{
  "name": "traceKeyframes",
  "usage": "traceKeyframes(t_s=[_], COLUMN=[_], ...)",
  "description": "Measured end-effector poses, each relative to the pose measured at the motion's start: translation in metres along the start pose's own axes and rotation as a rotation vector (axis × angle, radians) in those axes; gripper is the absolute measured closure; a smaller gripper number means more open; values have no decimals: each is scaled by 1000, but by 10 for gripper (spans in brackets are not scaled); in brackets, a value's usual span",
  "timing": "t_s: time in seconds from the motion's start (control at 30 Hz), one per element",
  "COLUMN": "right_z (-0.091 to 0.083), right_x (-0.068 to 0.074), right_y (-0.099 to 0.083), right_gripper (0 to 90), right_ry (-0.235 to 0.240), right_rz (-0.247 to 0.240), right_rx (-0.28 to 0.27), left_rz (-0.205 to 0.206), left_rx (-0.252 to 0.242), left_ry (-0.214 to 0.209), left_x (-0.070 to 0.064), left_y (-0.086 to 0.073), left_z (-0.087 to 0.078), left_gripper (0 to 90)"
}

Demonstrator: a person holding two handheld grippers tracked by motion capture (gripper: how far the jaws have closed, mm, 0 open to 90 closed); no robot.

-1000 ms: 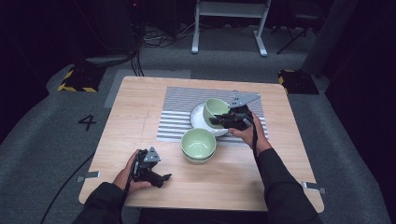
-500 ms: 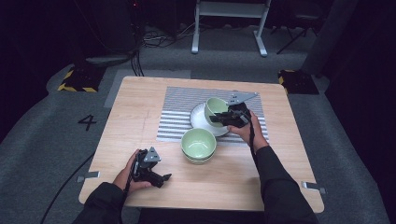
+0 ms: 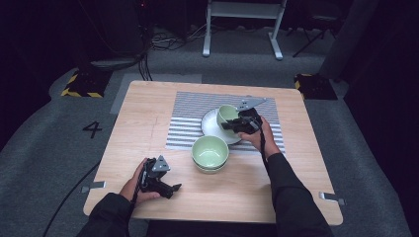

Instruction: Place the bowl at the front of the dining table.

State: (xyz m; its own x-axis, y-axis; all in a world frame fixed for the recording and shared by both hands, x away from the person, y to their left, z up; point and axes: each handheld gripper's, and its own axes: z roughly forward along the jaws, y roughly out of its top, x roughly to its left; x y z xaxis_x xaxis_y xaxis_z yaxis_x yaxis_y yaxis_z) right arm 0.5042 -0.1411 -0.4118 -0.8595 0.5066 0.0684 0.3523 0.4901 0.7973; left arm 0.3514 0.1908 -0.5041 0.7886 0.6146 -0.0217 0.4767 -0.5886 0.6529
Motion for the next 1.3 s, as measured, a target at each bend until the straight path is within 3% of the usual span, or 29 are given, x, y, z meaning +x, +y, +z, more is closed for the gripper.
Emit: traceKeyframes(t_s=[0.47,1.3], right_z=[12,37], right_x=[0,1], right_y=[-1,1], right_gripper=[831,836], right_ry=[2,-57], right_rz=[-5,-53], right_rx=[19,76], left_rz=[0,-1], left_rx=[0,1], left_ry=[-1,1], left_x=[0,0], left_y=[0,0], left_z=[0,0], left_gripper=[3,3])
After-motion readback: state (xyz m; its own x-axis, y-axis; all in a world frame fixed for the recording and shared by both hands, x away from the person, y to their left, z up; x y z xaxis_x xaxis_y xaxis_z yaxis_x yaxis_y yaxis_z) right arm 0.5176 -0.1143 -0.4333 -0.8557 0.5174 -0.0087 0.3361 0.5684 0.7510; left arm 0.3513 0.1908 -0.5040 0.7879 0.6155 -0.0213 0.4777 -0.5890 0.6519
